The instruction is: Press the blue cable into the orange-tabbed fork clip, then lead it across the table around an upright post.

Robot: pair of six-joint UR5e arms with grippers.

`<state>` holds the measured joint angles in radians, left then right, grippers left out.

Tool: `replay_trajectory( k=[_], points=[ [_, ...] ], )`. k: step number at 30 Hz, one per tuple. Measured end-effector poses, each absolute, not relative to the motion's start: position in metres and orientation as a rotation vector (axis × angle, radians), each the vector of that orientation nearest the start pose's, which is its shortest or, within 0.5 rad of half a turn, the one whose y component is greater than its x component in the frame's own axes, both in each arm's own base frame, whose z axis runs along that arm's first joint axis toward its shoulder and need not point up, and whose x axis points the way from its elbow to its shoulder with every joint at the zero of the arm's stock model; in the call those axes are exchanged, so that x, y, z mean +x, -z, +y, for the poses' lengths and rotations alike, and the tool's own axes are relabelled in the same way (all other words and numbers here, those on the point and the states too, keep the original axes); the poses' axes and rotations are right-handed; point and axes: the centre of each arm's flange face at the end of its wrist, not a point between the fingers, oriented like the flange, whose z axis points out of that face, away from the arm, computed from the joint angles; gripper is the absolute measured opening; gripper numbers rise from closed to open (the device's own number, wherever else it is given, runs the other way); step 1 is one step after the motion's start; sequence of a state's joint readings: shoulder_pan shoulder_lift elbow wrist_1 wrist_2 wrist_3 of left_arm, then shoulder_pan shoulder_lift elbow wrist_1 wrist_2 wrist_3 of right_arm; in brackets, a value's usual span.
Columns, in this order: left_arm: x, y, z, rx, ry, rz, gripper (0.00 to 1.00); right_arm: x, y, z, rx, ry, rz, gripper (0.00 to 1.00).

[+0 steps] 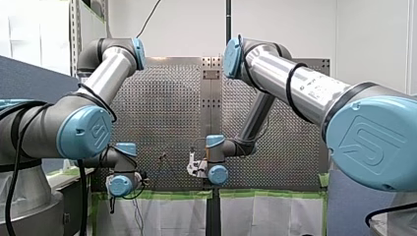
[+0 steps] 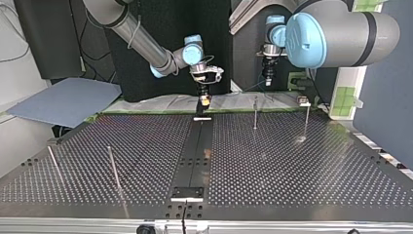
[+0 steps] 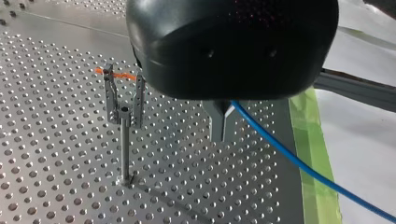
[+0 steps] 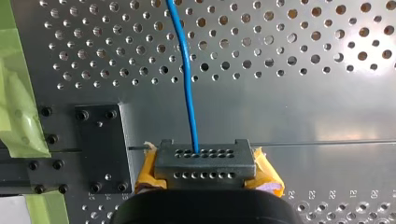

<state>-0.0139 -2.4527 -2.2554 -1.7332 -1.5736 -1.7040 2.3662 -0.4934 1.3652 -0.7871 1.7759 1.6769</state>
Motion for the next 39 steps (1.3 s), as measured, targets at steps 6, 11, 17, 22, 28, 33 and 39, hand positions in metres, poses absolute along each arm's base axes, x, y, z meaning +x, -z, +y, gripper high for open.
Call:
replay_trajectory(
  k=[6,11,17,22,28,33,39],
  points=[
    [0.406,0.066,-0.141,-0.082,0.115,1.728,0.0,0.59,0.044,-0.421,1.692,-1.632,-0.993,0.0],
    [0.4,0.054,-0.14,-0.109,0.132,1.74,0.0,0.592,0.043,-0.422,1.69,-1.638,-0.991,0.0],
    [0.406,0.035,-0.14,-0.151,0.17,1.716,0.0,0.595,0.039,-0.425,1.684,-1.644,-0.99,0.0],
    [0.412,0.017,-0.14,-0.17,0.189,1.67,0.0,0.596,0.037,-0.426,1.696,-1.633,-0.992,0.0],
    [0.423,-0.007,-0.137,-0.193,0.206,1.601,0.0,0.595,0.037,-0.426,1.711,-1.611,-0.996,0.0],
    [0.427,-0.016,-0.135,-0.206,0.203,1.573,0.0,0.595,0.038,-0.426,1.714,-1.606,-1.001,0.0],
    [0.435,-0.005,-0.134,-0.2,0.192,1.568,0.0,0.595,0.038,-0.426,1.715,-1.605,-1.001,0.0]
  ],
)
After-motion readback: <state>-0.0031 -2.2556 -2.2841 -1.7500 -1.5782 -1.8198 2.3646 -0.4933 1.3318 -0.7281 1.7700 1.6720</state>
